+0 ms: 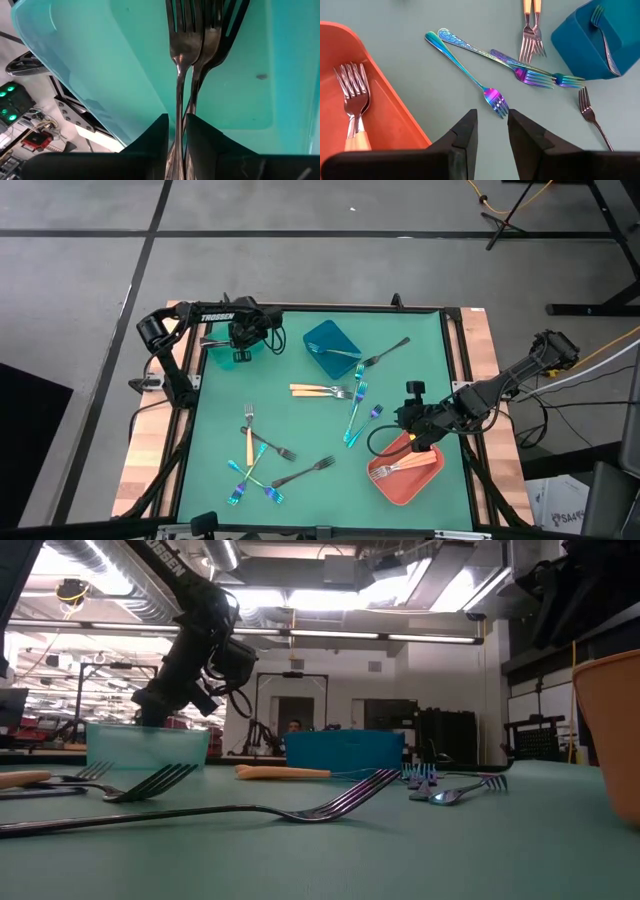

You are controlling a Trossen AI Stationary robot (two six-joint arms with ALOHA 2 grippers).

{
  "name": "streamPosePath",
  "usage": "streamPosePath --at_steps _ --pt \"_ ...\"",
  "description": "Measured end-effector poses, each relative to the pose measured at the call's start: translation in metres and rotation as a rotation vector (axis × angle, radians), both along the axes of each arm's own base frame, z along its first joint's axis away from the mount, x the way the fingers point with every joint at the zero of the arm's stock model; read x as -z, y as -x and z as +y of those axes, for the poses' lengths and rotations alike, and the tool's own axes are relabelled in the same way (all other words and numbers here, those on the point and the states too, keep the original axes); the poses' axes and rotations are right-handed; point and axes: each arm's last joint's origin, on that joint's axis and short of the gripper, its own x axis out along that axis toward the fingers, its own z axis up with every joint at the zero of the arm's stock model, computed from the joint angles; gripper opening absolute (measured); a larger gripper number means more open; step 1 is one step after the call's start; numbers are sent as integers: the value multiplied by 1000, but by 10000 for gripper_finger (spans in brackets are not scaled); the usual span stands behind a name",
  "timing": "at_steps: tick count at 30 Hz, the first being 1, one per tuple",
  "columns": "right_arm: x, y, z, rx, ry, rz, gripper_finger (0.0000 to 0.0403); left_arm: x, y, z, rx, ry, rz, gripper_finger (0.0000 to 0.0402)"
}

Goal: Sort silverware by color (type)
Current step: Put the purple fork into the blue bin

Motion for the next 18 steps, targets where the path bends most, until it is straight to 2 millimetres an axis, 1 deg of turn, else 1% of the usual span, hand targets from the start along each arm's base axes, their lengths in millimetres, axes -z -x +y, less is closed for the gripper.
streamPosePath --at_steps 14,18 --pt "0 0 0 0 -1 -1 97 -1 3 -2 0 23 30 61" --pt "-1 -3 2 0 -18 -29 97 -2 4 -3 -9 31 45 61"
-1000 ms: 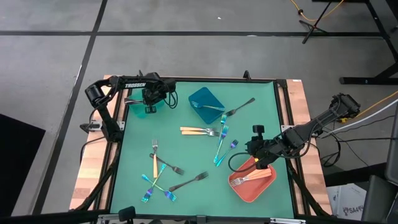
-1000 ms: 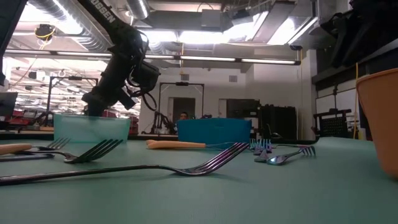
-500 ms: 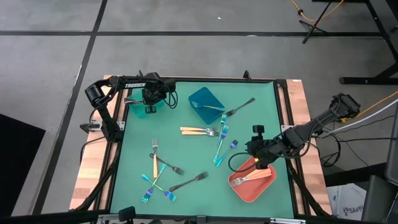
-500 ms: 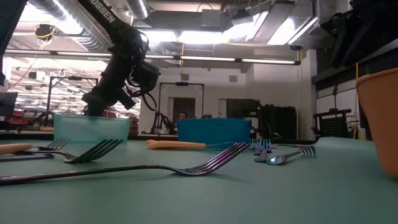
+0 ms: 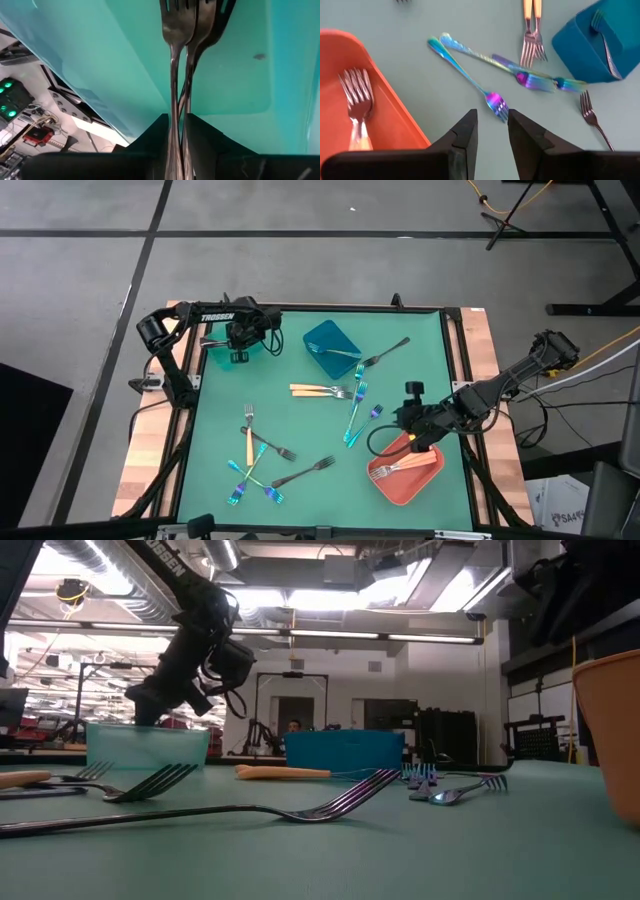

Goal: Sort silverware by color (type)
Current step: Put the purple fork into the blue bin

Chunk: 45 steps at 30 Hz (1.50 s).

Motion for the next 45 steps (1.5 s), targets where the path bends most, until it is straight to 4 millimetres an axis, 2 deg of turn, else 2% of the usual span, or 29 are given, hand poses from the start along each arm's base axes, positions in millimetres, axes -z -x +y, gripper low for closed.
streamPosePath --at_steps 6,11,16,21,28,35,39,45 --pt "-4 -6 3 18 -31 -88 97 0 0 0 -17 -11 -4 61" --pt "-6 -9 -1 155 -67 -143 97 -1 -2 -3 -26 -25 -12 61" --pt "-6 -15 -13 356 -176 -172 97 -14 -2 -8 -25 -46 -76 61" --pt "-6 -20 -24 501 -272 -183 97 -36 2 -16 -39 -110 -174 61" --pt "-7 -26 -32 653 -423 -209 97 -71 4 -37 -78 -231 -400 61" --pt "-3 -29 -30 805 -543 -222 97 -100 3 -67 -68 -312 -624 61" --pt "6 -36 -27 902 -586 -203 97 -110 1 -82 -55 -330 -719 61" --pt "25 -46 -22 1047 -631 -148 97 -114 -6 -99 -14 -320 -788 61"
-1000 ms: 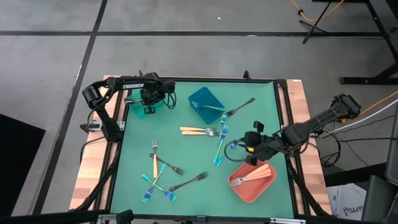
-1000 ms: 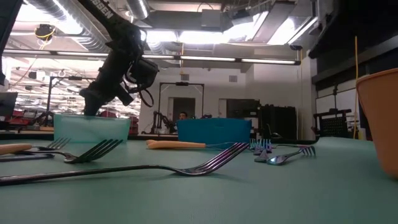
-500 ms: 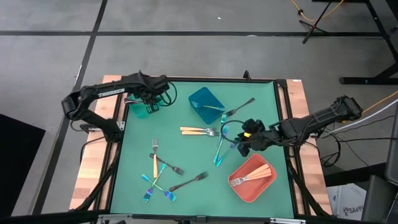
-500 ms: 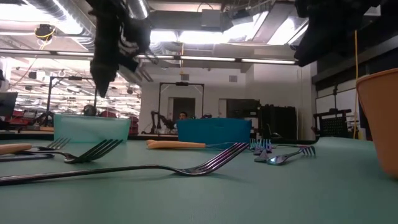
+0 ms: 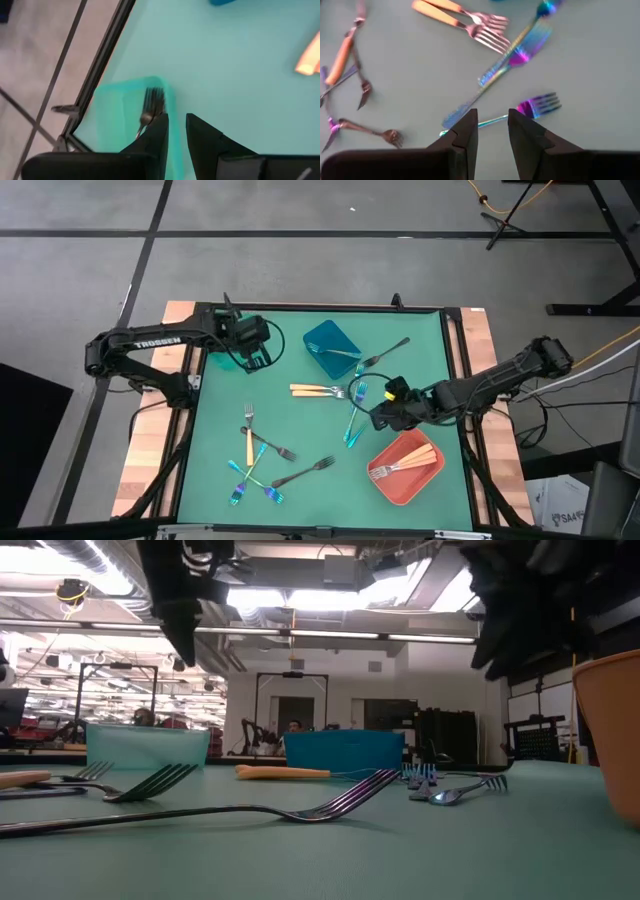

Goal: Sort silverware by color (type)
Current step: Put the purple fork into the blue bin

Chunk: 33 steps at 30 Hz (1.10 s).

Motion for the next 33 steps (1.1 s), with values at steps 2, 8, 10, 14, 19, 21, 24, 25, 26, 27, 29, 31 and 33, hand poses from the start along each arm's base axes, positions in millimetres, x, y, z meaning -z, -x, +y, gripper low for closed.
streamPosePath --at_steps 2,8,10,14,19,21,24,25,26,27,29,31,33 --pt "7 -3 2 33 -21 22 97 0 -3 -5 22 -3 -13 61" --pt "25 -11 6 82 -58 95 97 -1 -8 -16 75 -9 -32 61" --pt "31 -13 7 96 -60 112 97 -1 -9 -18 88 -8 -32 61" --pt "40 -17 8 127 -71 143 97 -1 -11 -23 106 -11 -40 61" --pt "51 -22 6 154 -99 180 97 -2 -12 -27 122 -21 -47 61" --pt "55 -26 7 152 -115 186 97 -2 -13 -28 127 -27 -52 61" --pt "61 -32 5 161 -135 186 97 -2 -14 -30 136 -28 -51 61" --pt "63 -33 4 163 -144 193 97 -2 -14 -31 138 -28 -51 61" --pt "66 -35 3 166 -152 198 97 -2 -14 -32 141 -28 -51 61" --pt "68 -36 2 167 -161 205 97 -2 -14 -32 144 -28 -51 61" --pt "72 -38 0 175 -170 225 97 -2 -14 -33 145 -28 -51 61" --pt "75 -39 -2 182 -172 239 97 -2 -14 -33 148 -29 -51 61" --pt "78 -41 -4 191 -172 245 97 -2 -14 -34 150 -29 -50 61"
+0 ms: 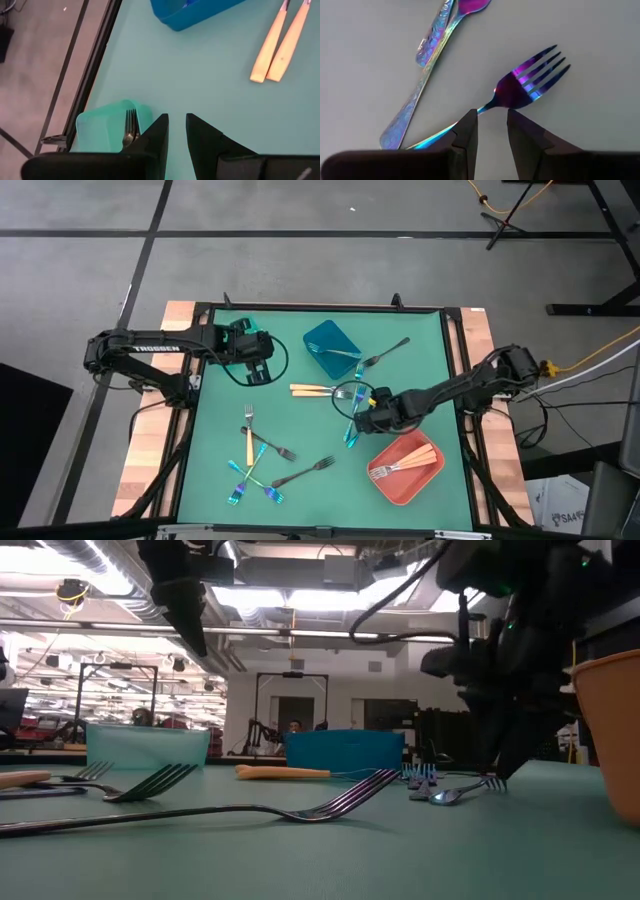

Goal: Sort silverware by color (type)
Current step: Put the purple fork into the blue bin

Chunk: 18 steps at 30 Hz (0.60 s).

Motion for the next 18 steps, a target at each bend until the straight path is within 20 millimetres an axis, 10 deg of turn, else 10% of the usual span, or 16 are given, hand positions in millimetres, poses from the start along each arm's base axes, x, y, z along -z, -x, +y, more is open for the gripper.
streamPosePath --at_steps 18 --pt "9 -8 -8 138 -6 -26 97 0 0 0 1 0 2 61"
